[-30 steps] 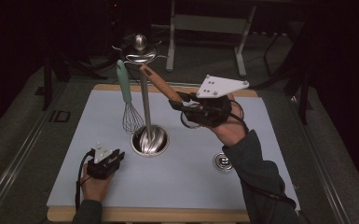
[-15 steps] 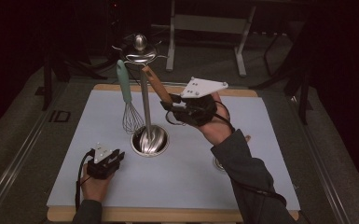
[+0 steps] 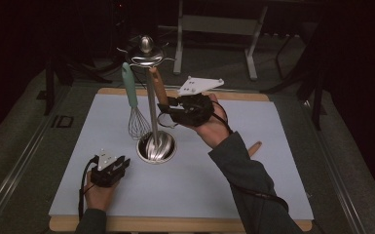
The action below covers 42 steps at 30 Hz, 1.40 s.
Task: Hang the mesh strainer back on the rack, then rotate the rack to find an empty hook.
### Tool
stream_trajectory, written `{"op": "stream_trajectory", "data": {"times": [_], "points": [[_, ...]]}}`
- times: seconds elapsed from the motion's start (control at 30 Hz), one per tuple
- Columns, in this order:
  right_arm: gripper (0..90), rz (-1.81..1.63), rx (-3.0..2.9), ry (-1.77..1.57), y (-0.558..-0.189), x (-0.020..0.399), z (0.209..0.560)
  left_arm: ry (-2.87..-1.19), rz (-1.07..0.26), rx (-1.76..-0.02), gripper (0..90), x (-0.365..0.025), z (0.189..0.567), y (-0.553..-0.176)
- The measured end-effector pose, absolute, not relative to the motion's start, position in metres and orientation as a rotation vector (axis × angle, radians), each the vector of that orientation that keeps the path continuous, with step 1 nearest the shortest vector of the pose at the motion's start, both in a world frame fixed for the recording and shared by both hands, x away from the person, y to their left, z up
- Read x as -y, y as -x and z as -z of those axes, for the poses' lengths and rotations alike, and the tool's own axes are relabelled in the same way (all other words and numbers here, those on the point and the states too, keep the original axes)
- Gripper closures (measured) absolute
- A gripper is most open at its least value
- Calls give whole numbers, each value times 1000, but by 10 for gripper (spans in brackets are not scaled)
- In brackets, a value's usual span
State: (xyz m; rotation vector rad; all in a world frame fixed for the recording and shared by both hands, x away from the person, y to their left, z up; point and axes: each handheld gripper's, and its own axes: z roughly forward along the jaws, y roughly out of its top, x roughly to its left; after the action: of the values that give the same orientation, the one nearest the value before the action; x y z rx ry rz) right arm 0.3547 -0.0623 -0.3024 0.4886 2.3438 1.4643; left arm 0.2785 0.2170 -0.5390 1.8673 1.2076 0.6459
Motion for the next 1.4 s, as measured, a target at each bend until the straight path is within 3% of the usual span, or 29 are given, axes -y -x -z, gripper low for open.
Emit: {"op": "stream_trajectory", "data": {"times": [0.07, 0.27, 1.4], "points": [[649, -1445, -2351, -482, -355, 61, 304, -1868, -646, -1208, 725, -217, 539, -279], [625, -1413, -2356, -472, -353, 60, 307, -1874, -649, -1207, 724, -217, 539, -279], [589, -1027, -2533, -506, -360, 114, 363, -1859, -651, -1219, 715, -217, 539, -279]]}}
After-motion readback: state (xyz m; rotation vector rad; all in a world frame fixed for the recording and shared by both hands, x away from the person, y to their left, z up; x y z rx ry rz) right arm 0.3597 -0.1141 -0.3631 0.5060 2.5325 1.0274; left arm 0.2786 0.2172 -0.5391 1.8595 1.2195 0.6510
